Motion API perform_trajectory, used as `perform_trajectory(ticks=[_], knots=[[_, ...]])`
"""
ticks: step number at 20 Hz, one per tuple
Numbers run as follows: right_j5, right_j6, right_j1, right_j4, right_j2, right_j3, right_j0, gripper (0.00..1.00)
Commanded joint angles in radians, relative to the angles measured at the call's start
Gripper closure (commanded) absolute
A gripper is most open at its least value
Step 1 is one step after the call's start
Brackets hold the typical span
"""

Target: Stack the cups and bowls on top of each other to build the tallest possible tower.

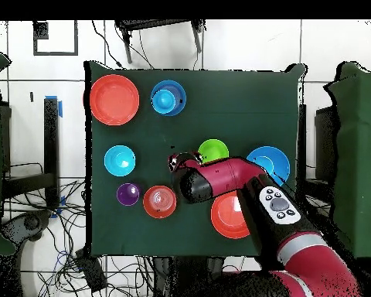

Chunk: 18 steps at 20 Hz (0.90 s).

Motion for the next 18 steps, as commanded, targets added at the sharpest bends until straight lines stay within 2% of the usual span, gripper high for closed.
perform_trajectory(ticks=[1, 6, 7, 10, 14, 15, 17, 18], knots=[[0.104, -0.029, 0.015, -0.017, 0.004, -0.005, 0.008, 0.00], [0.092, -0.008, -0.011, -0.019, -0.017, 0.006, 0.023, 0.00], [0.094, 0.004, -0.028, -0.023, -0.042, 0.001, 0.043, 0.00], [0.037, 0.042, -0.100, -0.166, -0.236, -0.090, 0.212, 0.00], [-0.007, 0.064, -0.063, -0.261, -0.374, -0.194, 0.310, 0.00], [-0.030, 0.075, -0.051, -0.267, -0.394, -0.204, 0.321, 0.00], [-0.040, 0.050, -0.052, -0.237, -0.352, -0.175, 0.272, 0.00], [0.012, 0.002, -0.069, -0.186, -0.269, -0.139, 0.201, 0.00]])
